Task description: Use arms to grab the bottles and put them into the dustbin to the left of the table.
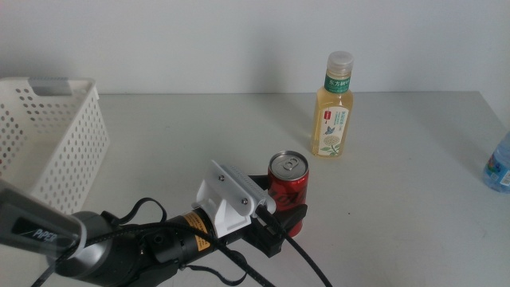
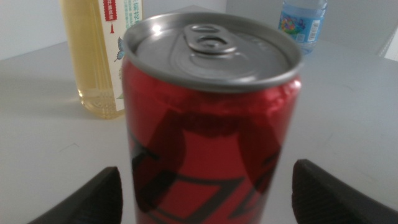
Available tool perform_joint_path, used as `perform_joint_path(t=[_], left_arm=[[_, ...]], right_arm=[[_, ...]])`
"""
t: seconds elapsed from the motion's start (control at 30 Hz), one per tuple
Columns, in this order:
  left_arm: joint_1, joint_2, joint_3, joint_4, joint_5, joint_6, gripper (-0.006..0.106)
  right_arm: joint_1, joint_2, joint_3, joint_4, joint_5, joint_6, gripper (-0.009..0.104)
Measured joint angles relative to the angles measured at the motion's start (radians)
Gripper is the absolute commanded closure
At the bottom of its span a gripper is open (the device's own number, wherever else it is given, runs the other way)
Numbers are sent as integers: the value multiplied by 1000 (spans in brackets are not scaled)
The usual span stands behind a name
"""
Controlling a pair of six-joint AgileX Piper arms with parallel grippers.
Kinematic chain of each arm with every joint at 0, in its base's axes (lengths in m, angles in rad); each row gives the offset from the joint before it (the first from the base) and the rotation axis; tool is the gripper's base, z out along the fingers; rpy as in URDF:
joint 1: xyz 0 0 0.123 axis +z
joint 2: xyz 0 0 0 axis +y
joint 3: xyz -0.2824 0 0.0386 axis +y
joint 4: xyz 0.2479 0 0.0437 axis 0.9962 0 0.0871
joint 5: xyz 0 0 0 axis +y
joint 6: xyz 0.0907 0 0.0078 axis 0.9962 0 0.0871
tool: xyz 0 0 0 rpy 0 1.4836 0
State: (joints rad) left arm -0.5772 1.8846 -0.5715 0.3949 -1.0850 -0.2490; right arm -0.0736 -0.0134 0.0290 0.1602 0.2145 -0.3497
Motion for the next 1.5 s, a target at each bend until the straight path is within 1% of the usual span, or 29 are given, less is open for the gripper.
perform_joint_path(t=[0.4, 0.63, 0.7, 0.77, 0.87, 1.0, 1.03, 1.13, 1.27, 1.5], left_arm=[[0, 112, -139, 37, 0, -34, 7], [0, 136, -149, 42, 0, -36, 7], [0, 137, -149, 44, 0, -45, 9], [0, 139, -149, 44, 0, -51, 14], [0, 140, -149, 44, 1, -53, 30], [0, 140, -150, 47, 1, -53, 61], [0, 140, -150, 44, 1, -53, 83], [0, 139, -150, 37, 5, -53, 89], [0, 113, -150, 29, 62, -66, 89], [0, -33, -146, 29, 305, -77, 89]], right_arm=[[0, 0, 0, 0, 0, 0, 33], [0, 0, 0, 0, 0, 0, 33], [0, 0, 0, 0, 0, 0, 33], [0, 0, 0, 0, 0, 0, 33], [0, 0, 0, 0, 0, 0, 33], [0, 0, 0, 0, 0, 0, 33], [0, 0, 0, 0, 0, 0, 33], [0, 0, 0, 0, 0, 0, 33], [0, 0, 0, 0, 0, 0, 33], [0, 0, 0, 0, 0, 0, 33]])
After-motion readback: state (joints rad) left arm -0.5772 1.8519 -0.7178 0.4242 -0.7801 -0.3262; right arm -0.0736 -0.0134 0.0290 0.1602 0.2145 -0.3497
